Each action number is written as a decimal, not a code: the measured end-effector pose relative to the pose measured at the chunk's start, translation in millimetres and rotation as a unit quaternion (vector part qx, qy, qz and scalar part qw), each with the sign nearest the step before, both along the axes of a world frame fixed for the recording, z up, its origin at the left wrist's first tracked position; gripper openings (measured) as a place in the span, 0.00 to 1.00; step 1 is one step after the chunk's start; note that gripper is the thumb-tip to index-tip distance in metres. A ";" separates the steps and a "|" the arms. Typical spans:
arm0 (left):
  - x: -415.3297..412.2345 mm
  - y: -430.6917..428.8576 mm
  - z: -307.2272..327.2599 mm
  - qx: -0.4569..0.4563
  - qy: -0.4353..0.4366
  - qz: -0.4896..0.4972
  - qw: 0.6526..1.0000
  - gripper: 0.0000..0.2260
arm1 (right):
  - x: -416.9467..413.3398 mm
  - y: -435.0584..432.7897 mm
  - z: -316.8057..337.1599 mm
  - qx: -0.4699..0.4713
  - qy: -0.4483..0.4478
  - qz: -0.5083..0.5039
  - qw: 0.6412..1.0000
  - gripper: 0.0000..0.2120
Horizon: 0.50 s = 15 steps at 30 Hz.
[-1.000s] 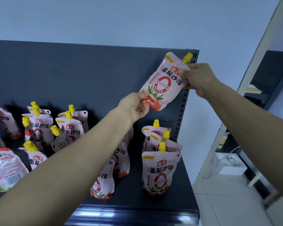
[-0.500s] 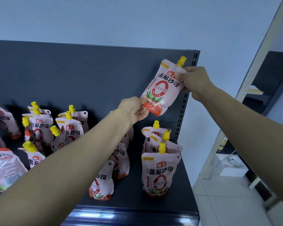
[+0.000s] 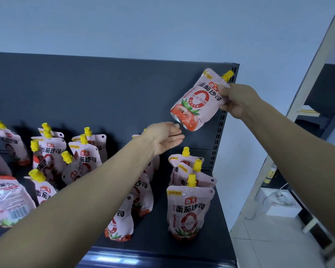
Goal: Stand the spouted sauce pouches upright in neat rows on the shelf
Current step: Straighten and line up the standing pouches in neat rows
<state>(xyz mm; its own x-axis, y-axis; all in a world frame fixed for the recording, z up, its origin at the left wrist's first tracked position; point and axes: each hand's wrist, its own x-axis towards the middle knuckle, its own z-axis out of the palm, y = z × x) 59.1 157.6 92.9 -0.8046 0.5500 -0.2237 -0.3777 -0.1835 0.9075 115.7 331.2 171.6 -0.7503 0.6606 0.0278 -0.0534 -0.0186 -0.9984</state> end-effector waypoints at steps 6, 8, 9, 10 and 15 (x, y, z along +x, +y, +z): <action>0.7 4.2 -1.8 0.087 0.023 -0.029 0.996 0.04 | 0.4 9.6 -5.6 -0.107 -0.002 0.025 0.994 0.04; -0.1 5.8 -2.6 0.101 0.036 -0.027 0.994 0.04 | 0.2 13.0 -8.1 -0.121 -0.008 0.027 0.992 0.04; 0.1 6.5 -2.6 0.108 0.037 -0.028 0.993 0.03 | 0.2 14.2 -9.2 -0.122 -0.011 0.027 0.992 0.04; 1.1 7.1 -2.1 0.114 0.035 -0.029 0.992 0.02 | 0.2 14.8 -10.0 -0.120 -0.015 0.025 0.992 0.05; 4.7 12.4 -3.9 0.083 0.054 0.006 0.995 0.06 | -3.7 15.3 -11.2 -0.090 -0.028 0.032 0.995 0.03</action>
